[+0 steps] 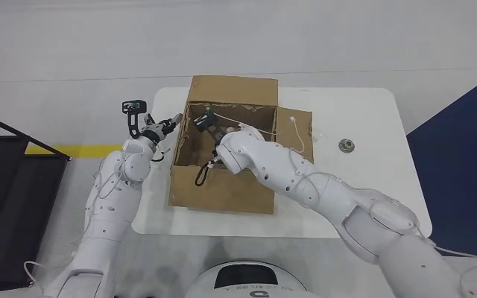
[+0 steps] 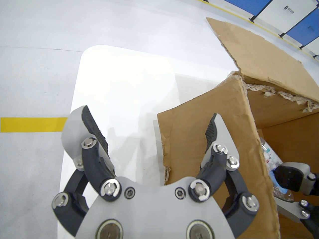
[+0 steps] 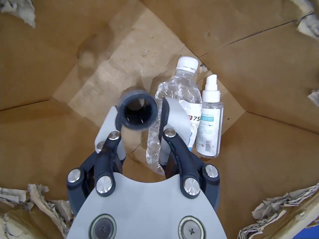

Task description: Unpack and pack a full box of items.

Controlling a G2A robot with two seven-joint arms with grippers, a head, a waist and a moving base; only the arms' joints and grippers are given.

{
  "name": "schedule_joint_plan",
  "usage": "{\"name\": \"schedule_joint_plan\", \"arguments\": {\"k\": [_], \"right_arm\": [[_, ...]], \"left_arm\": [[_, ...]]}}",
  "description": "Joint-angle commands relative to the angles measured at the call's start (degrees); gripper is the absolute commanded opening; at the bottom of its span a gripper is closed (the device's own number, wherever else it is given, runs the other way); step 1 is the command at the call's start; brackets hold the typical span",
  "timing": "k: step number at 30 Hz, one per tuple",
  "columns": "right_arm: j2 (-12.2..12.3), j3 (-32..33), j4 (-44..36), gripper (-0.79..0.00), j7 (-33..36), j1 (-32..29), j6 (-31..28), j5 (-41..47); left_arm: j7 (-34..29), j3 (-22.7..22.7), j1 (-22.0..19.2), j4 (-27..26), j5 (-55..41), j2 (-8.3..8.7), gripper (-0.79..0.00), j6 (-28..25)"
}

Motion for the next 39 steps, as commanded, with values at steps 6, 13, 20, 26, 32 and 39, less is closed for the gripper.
{"name": "schedule_joint_plan", "arguments": {"k": [6, 13, 20, 26, 32, 39], "right_arm": [[2.1, 6.2, -7.7, 0.0, 0.6, -1.8, -4.6, -0.6], [10.0, 29.4, -28.0, 0.0, 6.2, -15.1, -13.4, 3.2], [15.2, 59.1, -39.7, 0.0, 7.8, -33.3, -22.4, 12.2], [16.8, 74.1, -33.1, 0.0, 6.4, -39.2, -24.2, 17.3], [18.0, 76.8, -23.6, -0.092, 5.6, -38.8, -19.7, 6.5], [18.1, 68.8, -14.5, -0.256, 3.6, -34.4, -13.4, -9.3]], "left_arm": [[0.0, 0.0, 0.0, 0.0, 0.0, 0.0, 0.0, 0.0], [0.0, 0.0, 0.0, 0.0, 0.0, 0.0, 0.0, 0.0], [0.0, 0.0, 0.0, 0.0, 0.0, 0.0, 0.0, 0.0], [0.0, 0.0, 0.0, 0.0, 0.0, 0.0, 0.0, 0.0], [0.0, 0.0, 0.0, 0.0, 0.0, 0.0, 0.0, 0.0], [0.0, 0.0, 0.0, 0.0, 0.0, 0.0, 0.0, 0.0]]}}
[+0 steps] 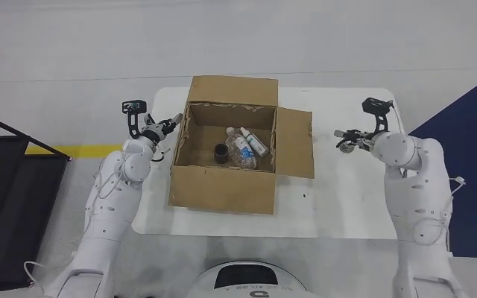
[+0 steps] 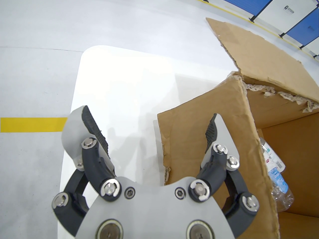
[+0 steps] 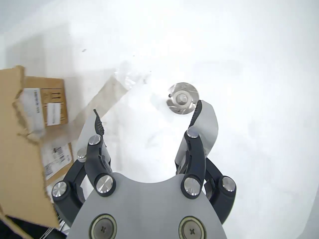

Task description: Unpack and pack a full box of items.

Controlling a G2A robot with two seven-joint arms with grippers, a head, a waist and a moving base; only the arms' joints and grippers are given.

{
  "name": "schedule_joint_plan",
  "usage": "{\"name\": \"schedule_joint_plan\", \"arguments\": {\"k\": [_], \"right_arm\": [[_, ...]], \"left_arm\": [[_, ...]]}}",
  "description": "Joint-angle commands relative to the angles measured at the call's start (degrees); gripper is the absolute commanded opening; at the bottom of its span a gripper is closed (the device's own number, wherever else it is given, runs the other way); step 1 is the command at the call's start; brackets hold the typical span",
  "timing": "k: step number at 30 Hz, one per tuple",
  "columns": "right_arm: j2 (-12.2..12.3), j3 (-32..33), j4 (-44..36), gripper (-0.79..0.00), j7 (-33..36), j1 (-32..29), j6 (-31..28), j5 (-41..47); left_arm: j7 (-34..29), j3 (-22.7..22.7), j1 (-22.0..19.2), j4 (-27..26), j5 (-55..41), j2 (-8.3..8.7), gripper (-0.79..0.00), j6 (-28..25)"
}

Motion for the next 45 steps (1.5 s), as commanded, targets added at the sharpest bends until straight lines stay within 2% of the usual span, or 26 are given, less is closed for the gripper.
{"name": "schedule_joint_plan", "arguments": {"k": [1, 7, 16, 18, 24, 33, 35, 36, 37, 38, 45], "right_arm": [[0.0, -2.5, 2.5, -0.296, -0.3, 1.3, 1.9, -5.5], [-0.2, -5.4, 6.8, -0.354, 0.2, 4.0, 3.7, -9.4], [-0.4, -7.8, 11.6, -0.363, 0.7, 6.7, 3.2, -11.3], [-0.5, -8.4, 13.1, -0.394, 0.3, 7.6, 3.5, -11.7], [-0.8, -9.7, 16.9, -0.409, 0.0, 9.8, 3.2, -11.4], [-1.1, -11.3, 21.4, -0.489, -0.4, 12.5, 5.5, -14.1], [-1.2, -11.6, 22.0, -0.579, -0.4, 12.9, 5.7, -14.3], [-1.2, -11.7, 22.2, -0.643, -0.4, 13.0, 5.8, -14.6], [-1.2, -11.7, 22.4, -0.751, -0.4, 13.1, 5.9, -14.7], [-1.2, -11.8, 22.6, -0.785, -0.3, 13.2, 5.8, -14.7], [-1.3, -12.0, 23.0, -0.785, 0.6, 13.5, 5.8, -15.3]], "left_arm": [[0.0, 0.0, 0.0, 0.0, 0.0, 0.0, 0.0, 0.0], [0.0, 0.0, 0.0, 0.0, 0.0, 0.0, 0.0, 0.0], [0.0, 0.0, 0.0, 0.0, 0.0, 0.0, 0.0, 0.0], [0.0, 0.0, 0.0, 0.0, 0.0, 0.0, 0.0, 0.0], [0.0, 0.0, 0.0, 0.0, 0.0, 0.0, 0.0, 0.0], [0.0, 0.0, 0.0, 0.0, 0.0, 0.0, 0.0, 0.0], [0.0, 0.0, 0.0, 0.0, 0.0, 0.0, 0.0, 0.0], [0.0, 0.0, 0.0, 0.0, 0.0, 0.0, 0.0, 0.0], [0.0, 0.0, 0.0, 0.0, 0.0, 0.0, 0.0, 0.0], [0.0, 0.0, 0.0, 0.0, 0.0, 0.0, 0.0, 0.0], [0.0, 0.0, 0.0, 0.0, 0.0, 0.0, 0.0, 0.0]]}}
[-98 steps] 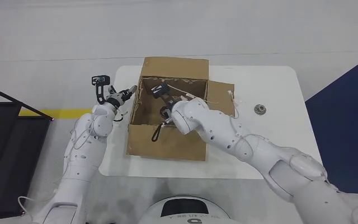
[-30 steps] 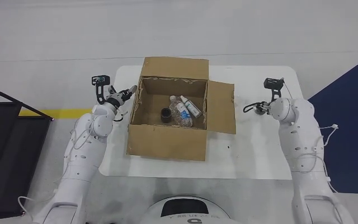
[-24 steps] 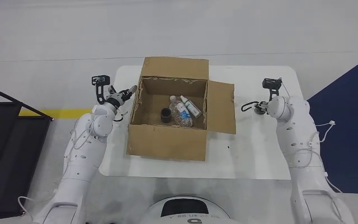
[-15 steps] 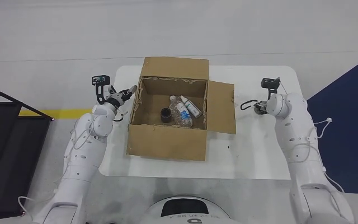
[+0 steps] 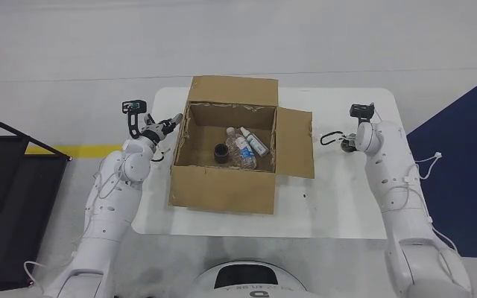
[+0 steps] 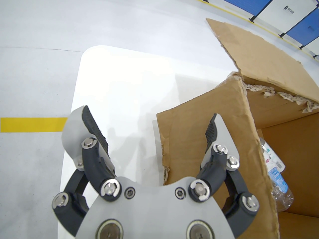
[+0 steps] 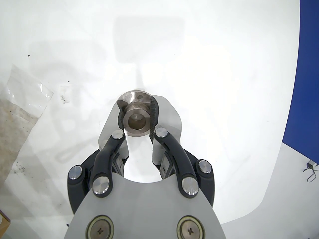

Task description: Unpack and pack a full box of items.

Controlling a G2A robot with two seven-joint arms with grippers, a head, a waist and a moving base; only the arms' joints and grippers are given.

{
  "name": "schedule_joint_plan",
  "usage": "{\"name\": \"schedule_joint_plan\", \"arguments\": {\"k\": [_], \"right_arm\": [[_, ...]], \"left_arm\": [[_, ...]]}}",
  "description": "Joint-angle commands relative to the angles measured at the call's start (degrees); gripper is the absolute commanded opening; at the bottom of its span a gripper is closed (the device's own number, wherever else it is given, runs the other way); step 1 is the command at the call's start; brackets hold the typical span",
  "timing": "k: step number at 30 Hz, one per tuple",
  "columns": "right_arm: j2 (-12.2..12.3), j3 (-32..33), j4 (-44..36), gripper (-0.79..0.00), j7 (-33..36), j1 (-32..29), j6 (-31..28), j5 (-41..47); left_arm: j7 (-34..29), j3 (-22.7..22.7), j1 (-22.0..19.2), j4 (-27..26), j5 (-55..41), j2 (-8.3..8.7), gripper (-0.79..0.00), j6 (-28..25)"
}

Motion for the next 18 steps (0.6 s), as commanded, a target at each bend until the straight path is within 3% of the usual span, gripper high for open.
{"name": "schedule_joint_plan", "arguments": {"k": [1, 6, 18], "right_arm": [[0.0, 0.0, -0.3, -0.785, 0.2, 0.0, -0.2, 0.1], [0.4, 4.5, -4.6, -0.785, -0.7, -1.7, -1.5, 6.5], [1.8, 21.4, -23.9, -0.785, 2.0, -13.7, -10.8, 35.6]], "left_arm": [[0.0, 0.0, 0.0, 0.0, 0.0, 0.0, 0.0, 0.0], [0.0, 0.0, 0.0, 0.0, 0.0, 0.0, 0.0, 0.0], [0.0, 0.0, 0.0, 0.0, 0.0, 0.0, 0.0, 0.0]]}}
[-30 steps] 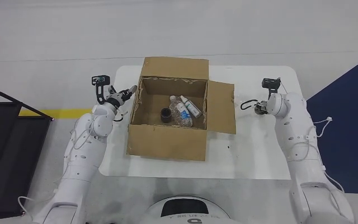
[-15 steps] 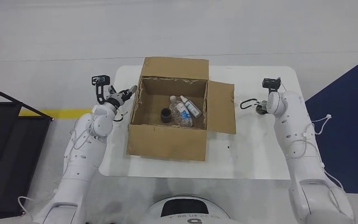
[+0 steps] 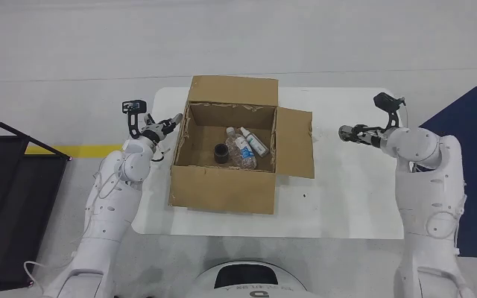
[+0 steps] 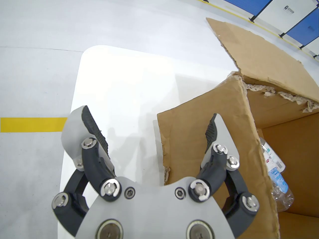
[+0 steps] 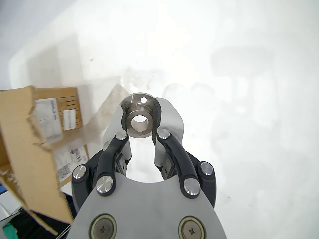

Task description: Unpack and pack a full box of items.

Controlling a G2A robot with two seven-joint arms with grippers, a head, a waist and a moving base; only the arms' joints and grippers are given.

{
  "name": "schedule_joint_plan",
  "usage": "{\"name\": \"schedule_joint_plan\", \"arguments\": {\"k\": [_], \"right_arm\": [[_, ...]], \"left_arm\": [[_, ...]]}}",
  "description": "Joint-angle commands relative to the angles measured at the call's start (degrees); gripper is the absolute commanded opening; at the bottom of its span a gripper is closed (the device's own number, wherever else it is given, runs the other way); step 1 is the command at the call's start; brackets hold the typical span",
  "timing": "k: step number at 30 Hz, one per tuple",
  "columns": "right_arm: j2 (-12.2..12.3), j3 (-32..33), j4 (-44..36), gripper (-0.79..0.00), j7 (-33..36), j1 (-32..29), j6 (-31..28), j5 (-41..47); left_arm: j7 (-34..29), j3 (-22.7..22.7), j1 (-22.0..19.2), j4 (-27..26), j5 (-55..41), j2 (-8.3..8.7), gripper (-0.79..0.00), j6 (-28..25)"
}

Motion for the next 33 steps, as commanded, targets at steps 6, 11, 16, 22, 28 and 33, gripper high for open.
{"name": "schedule_joint_plan", "arguments": {"k": [6, 11, 16, 22, 28, 33], "right_arm": [[0.4, 4.8, -10.0, -0.785, 3.5, -4.3, -5.0, 17.8], [0.6, 2.8, -15.1, -0.785, 6.2, -4.8, -7.0, 24.8], [0.7, -3.2, -19.5, -0.785, 6.6, -3.5, -6.2, 24.0], [0.6, -11.9, -22.4, -0.785, 6.3, 0.2, -2.9, 20.8], [-0.2, -23.1, -20.7, -0.785, 5.9, 6.7, 1.3, 18.6], [-1.0, -31.3, -17.5, -0.785, 4.5, 11.7, 3.5, 16.4]], "left_arm": [[0.0, 0.0, 0.0, 0.0, 0.0, 0.0, 0.0, 0.0], [0.0, 0.0, 0.0, 0.0, 0.0, 0.0, 0.0, 0.0], [0.0, 0.0, 0.0, 0.0, 0.0, 0.0, 0.0, 0.0], [0.0, 0.0, 0.0, 0.0, 0.0, 0.0, 0.0, 0.0], [0.0, 0.0, 0.0, 0.0, 0.0, 0.0, 0.0, 0.0], [0.0, 0.0, 0.0, 0.0, 0.0, 0.0, 0.0, 0.0]]}}
